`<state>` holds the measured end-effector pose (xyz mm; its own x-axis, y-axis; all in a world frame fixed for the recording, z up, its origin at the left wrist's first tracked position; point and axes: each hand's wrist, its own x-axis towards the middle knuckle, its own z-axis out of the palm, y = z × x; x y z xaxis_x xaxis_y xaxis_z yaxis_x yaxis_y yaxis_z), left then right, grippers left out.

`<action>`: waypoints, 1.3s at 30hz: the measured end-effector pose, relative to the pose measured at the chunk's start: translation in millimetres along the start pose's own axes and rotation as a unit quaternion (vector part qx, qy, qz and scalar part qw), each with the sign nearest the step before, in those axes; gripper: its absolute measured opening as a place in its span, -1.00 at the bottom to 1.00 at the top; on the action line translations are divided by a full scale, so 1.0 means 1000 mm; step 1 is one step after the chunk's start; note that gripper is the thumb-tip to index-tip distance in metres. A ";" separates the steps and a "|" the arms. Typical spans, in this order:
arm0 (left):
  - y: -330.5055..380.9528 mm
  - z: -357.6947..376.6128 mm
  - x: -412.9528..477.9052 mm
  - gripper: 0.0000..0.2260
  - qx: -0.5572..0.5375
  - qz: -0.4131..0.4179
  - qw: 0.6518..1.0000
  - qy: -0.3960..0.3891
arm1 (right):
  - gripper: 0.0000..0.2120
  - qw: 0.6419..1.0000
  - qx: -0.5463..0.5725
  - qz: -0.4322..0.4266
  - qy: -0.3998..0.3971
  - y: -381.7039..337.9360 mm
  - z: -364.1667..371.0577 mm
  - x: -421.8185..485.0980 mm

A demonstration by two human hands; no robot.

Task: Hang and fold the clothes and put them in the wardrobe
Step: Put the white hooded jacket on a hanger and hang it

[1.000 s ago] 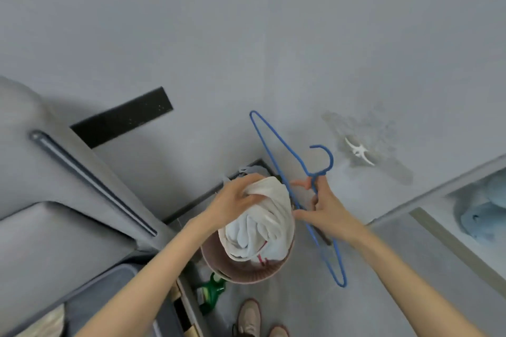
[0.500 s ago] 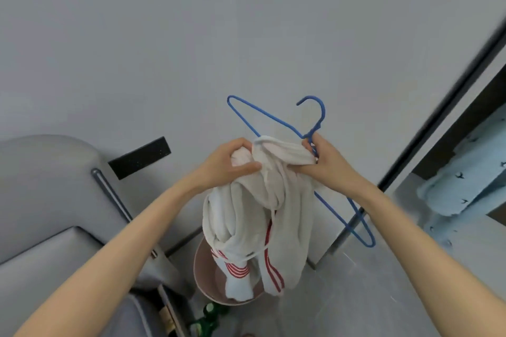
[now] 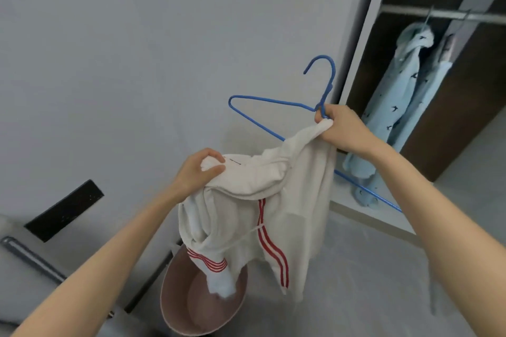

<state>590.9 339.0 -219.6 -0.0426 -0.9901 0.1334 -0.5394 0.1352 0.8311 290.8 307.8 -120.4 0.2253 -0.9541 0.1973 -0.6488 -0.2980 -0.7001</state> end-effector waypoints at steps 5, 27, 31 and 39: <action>0.055 0.031 0.019 -0.96 -0.003 0.087 0.988 -0.126 | -0.65 0.998 0.021 0.050 0.037 0.007 -0.020 -0.028; 0.282 0.298 -0.054 -0.92 -0.077 0.347 0.797 -0.489 | -0.61 0.858 0.023 0.383 0.342 0.060 -0.182 -0.342; 0.320 0.350 -0.100 -0.94 -0.076 0.373 0.742 -0.551 | -0.65 0.832 0.011 0.426 0.356 0.065 -0.202 -0.409; 0.410 0.429 -0.209 -0.95 -0.121 0.438 0.632 -0.627 | -0.70 0.699 -0.032 0.494 0.515 0.048 -0.225 -0.547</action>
<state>17.8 585.6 -138.5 -0.9517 0.2393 0.1924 0.2910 0.5029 0.8139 -26.8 808.7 -107.6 -0.9785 -0.1998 0.0508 -0.1554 0.5528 -0.8187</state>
